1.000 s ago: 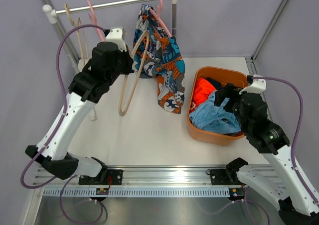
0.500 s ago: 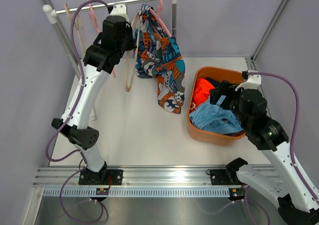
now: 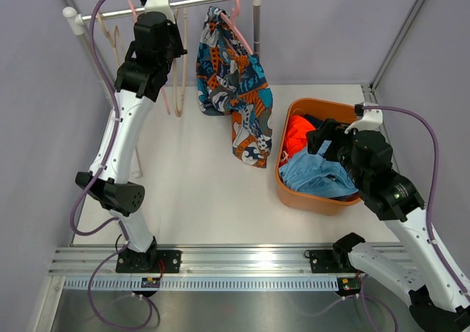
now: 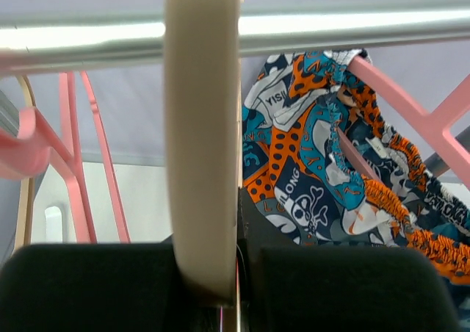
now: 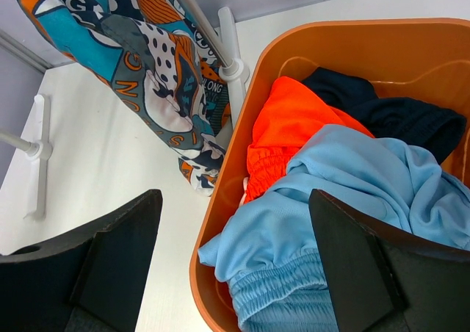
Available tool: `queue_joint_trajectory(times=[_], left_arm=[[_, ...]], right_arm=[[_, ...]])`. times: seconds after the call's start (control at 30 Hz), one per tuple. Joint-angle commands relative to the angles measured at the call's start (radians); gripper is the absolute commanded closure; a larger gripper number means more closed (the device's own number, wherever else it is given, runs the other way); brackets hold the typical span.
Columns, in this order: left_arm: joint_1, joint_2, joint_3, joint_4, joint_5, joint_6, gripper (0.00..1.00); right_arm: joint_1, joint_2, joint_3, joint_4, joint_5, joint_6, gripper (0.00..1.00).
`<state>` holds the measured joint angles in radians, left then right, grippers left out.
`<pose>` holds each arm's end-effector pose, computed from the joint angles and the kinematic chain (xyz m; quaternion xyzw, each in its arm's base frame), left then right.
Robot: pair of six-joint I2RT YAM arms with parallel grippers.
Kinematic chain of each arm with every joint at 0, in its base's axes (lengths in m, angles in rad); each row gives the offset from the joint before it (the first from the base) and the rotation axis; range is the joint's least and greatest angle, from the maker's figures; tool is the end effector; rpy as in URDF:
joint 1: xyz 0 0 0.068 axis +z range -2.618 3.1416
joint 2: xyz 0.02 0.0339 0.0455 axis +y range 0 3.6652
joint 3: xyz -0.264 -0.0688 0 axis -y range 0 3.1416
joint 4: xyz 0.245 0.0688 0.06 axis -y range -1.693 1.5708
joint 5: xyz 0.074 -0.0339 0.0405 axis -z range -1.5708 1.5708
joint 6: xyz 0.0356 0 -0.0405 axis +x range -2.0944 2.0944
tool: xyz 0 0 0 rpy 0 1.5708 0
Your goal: Remove the shorts from the hanger
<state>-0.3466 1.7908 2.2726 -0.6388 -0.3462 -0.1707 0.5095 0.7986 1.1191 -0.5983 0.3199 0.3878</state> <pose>0.3550 -0.1154 0.5210 -0.0456 0.7559 -0.0370 0.6520 0.1391 0.0649 0.4072 0.0478 0.7924 0.1434 0.5910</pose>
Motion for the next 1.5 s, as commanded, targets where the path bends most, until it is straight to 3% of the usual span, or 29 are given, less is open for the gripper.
queue_joint_trajectory(times=[0.0, 0.4, 0.8, 1.23, 1.47], left_arm=[[0.014, 0.016, 0.038, 0.136, -0.016, 0.036, 1.0], [0.067, 0.099, 0.042, 0.28, 0.019, 0.054, 1.0], [0.086, 0.127, 0.05, 0.215, 0.061, 0.014, 0.84], [0.086, 0.068, -0.027, 0.229, 0.075, 0.017, 0.8], [0.083, -0.011, -0.099, 0.254, 0.081, 0.017, 0.61]], right_arm=[[-0.003, 0.011, 0.034, 0.037, -0.022, -0.021, 0.1], [-0.003, 0.016, 0.045, 0.023, -0.035, -0.023, 0.1], [-0.003, 0.027, 0.051, 0.014, -0.054, -0.026, 0.1], [-0.002, 0.036, 0.042, 0.019, -0.071, -0.02, 0.1], [-0.003, 0.034, 0.039, 0.018, -0.076, -0.018, 0.1]])
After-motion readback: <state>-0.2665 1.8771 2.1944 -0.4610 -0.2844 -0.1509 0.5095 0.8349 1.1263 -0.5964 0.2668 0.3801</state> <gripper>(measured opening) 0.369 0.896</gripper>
